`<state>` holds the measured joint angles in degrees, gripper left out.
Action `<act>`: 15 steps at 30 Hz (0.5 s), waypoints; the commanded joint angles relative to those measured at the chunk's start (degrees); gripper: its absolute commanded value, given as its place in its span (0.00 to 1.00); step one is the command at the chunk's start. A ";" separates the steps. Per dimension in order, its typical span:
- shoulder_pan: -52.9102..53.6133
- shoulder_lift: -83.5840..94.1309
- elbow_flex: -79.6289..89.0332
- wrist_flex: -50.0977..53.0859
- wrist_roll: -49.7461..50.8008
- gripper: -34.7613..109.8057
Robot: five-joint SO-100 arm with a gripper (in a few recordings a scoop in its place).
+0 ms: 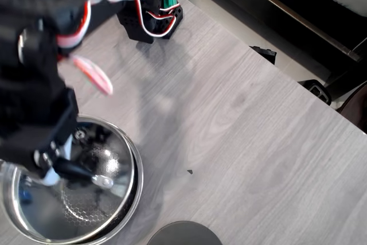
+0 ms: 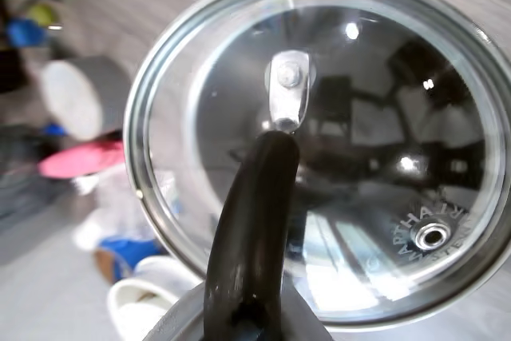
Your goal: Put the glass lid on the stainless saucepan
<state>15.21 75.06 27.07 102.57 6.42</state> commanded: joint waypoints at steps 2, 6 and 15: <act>0.44 4.39 -2.72 -0.44 -1.23 0.26; 0.70 -2.20 -3.25 -1.93 -0.97 0.29; -1.23 -10.37 -4.39 -1.67 -1.05 0.33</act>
